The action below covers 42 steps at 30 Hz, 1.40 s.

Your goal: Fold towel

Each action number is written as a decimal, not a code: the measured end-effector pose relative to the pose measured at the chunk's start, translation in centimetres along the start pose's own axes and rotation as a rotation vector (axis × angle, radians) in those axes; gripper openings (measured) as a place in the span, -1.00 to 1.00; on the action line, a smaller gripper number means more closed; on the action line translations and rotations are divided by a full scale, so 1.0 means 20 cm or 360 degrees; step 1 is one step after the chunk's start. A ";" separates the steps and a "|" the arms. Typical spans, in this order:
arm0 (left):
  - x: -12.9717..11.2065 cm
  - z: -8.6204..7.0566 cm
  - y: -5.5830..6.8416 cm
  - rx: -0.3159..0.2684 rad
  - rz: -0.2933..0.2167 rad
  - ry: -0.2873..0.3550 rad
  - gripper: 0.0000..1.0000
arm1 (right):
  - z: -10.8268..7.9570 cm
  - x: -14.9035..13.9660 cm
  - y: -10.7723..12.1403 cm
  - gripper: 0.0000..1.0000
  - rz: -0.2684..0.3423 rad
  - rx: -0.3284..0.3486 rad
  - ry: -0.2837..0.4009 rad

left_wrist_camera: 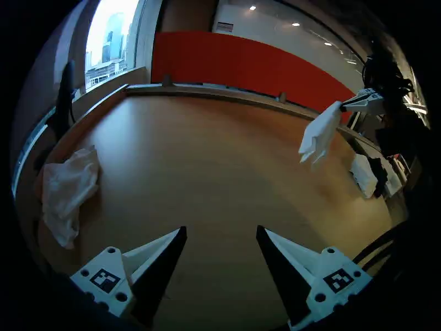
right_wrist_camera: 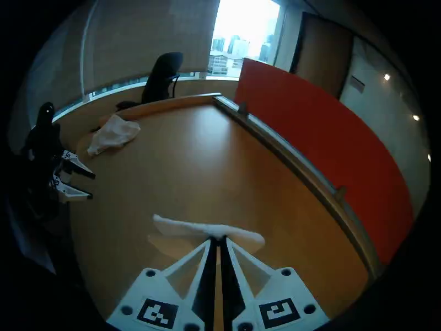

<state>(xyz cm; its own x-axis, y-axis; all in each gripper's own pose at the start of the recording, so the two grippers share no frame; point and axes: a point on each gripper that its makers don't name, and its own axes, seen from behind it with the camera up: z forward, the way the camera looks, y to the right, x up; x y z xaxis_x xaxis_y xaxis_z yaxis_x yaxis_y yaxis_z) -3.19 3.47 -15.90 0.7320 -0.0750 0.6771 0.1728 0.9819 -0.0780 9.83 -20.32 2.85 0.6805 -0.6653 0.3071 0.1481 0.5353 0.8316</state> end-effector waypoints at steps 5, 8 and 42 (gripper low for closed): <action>0.02 0.01 0.02 0.0009 0.0021 -0.0004 0.88 | -0.09 -0.08 0.12 -0.91 0.0014 -0.0036 -0.0024; 0.02 0.01 0.03 0.0014 0.0028 -0.0006 0.88 | -0.14 -0.13 0.19 -0.92 0.0036 -0.0053 -0.0035; 0.02 0.03 0.16 0.0098 0.0076 -0.0053 0.88 | -0.63 -0.77 1.01 -0.92 0.0191 -0.0308 -0.0251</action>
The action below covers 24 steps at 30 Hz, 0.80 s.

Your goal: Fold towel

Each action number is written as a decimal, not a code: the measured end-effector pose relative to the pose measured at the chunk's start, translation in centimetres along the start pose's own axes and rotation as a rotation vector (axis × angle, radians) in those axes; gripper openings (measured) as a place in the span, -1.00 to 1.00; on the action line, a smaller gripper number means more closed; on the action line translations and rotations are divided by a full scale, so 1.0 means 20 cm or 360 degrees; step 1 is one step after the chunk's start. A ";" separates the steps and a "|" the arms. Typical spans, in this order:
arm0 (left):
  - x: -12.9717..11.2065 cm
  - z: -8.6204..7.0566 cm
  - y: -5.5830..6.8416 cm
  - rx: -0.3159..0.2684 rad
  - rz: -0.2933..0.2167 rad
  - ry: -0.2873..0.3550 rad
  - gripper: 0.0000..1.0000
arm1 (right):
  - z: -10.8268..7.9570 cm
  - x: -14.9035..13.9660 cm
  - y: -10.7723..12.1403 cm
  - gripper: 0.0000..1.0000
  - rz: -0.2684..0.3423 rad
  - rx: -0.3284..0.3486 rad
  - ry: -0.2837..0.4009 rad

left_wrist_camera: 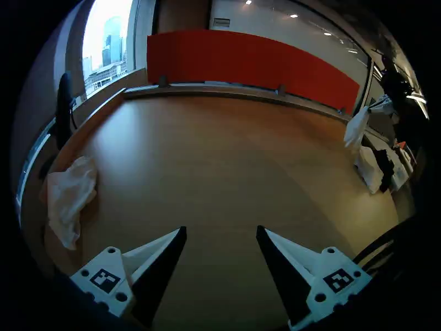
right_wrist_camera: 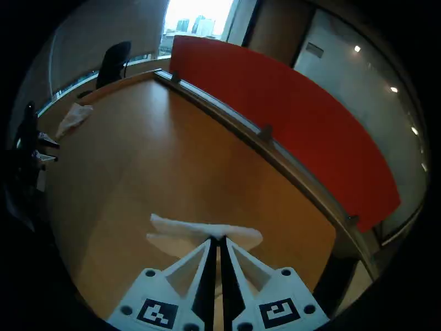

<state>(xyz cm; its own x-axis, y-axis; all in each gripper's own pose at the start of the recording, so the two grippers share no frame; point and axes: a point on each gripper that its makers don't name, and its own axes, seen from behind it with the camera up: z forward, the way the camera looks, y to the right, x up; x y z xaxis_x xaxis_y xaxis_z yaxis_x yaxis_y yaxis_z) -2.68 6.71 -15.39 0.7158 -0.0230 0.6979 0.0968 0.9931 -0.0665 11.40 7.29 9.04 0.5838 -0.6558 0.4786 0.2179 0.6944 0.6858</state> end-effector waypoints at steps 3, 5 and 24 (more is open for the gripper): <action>0.00 0.00 0.01 0.0002 0.0003 -0.0002 0.88 | -0.02 -0.04 0.06 -0.92 0.0003 -0.0024 -0.0018; 0.01 0.00 0.02 0.0003 0.0006 -0.0002 0.88 | -0.03 -0.06 0.11 -0.92 0.0009 -0.0041 -0.0032; 0.03 0.01 0.07 0.0011 0.0028 -0.0008 0.88 | -0.11 -0.22 0.31 -0.92 0.0047 -0.0112 -0.0108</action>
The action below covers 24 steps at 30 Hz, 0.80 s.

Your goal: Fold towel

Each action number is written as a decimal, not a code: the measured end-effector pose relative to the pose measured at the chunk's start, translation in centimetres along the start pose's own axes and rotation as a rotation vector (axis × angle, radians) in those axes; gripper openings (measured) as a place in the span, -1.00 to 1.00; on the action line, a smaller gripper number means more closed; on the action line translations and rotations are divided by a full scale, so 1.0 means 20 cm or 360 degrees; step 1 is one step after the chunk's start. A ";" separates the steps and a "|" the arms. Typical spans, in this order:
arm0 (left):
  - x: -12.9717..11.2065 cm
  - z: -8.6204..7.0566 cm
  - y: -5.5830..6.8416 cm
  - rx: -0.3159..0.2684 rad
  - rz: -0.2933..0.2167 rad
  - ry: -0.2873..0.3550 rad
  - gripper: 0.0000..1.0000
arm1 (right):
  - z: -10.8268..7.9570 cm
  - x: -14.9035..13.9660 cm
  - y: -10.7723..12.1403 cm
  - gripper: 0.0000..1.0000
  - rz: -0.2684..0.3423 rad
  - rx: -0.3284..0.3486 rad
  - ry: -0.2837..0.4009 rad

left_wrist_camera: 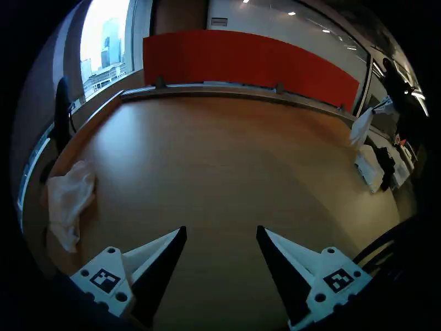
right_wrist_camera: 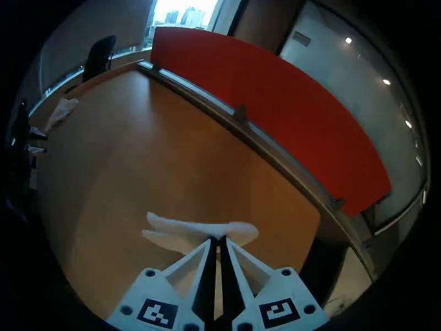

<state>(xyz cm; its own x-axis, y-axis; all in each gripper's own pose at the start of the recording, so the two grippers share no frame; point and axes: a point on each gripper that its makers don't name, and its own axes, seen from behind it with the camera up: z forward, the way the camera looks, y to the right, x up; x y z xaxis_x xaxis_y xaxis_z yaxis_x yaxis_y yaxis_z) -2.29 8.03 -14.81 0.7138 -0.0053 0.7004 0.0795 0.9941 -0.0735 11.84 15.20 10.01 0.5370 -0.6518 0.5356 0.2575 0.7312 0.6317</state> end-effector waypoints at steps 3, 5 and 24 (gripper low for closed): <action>0.01 0.00 0.01 -0.0005 0.0004 0.0003 0.87 | -0.02 -0.02 0.01 -0.92 0.0010 -0.0007 -0.0002; 0.01 0.00 0.01 -0.0007 0.0007 0.0005 0.88 | -0.04 -0.06 0.01 -0.92 0.0020 -0.0012 -0.0007; 0.00 -0.03 0.06 -0.0030 0.0032 0.0001 0.88 | -0.16 -0.60 -0.01 -0.92 0.0250 -0.0073 -0.0137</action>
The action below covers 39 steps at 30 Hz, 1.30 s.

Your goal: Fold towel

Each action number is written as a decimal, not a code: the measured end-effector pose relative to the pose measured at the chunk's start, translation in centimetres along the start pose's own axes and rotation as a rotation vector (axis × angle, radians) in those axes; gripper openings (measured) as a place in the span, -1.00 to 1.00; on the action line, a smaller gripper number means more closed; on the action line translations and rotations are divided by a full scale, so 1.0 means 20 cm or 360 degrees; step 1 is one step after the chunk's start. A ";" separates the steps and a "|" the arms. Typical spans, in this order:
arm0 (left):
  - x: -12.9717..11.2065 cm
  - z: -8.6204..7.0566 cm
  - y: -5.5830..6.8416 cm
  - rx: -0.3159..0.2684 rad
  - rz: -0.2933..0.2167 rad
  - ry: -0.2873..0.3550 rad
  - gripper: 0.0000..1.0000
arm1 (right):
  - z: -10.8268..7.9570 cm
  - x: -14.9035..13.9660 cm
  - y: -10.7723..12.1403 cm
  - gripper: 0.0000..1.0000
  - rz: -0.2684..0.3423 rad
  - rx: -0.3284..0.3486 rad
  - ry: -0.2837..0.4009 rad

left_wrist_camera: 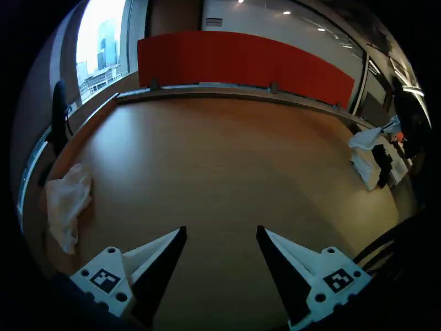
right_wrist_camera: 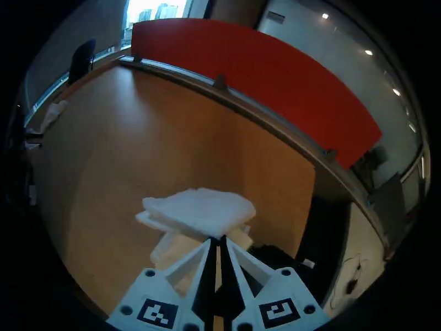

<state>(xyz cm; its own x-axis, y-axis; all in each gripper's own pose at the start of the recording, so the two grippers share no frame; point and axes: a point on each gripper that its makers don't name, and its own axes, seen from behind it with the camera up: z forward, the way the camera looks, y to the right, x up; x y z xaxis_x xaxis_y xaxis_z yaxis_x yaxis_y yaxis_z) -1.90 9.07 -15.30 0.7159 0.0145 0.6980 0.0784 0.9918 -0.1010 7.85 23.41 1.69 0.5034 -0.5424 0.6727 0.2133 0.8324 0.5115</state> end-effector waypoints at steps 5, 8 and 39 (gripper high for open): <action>0.00 -0.01 0.00 0.0000 0.0012 -0.0001 0.88 | 0.00 -0.11 0.01 -0.92 0.0043 -0.0020 -0.0030; 0.00 -0.01 -0.01 0.0003 0.0016 -0.0001 0.88 | 0.01 -0.17 0.01 -0.92 0.0065 -0.0032 -0.0051; -0.01 -0.02 -0.03 0.0022 0.0047 -0.0014 0.88 | 0.12 -0.64 -0.05 -0.92 0.0257 -0.0083 -0.0216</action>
<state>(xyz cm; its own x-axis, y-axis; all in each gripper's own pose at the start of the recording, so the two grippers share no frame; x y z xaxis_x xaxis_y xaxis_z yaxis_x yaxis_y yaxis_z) -1.69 8.51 -15.66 0.7118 0.0451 0.7009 0.0474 0.9926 -0.1120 -0.82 29.23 -6.08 0.4179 -0.4090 0.8112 0.1838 0.9125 0.3654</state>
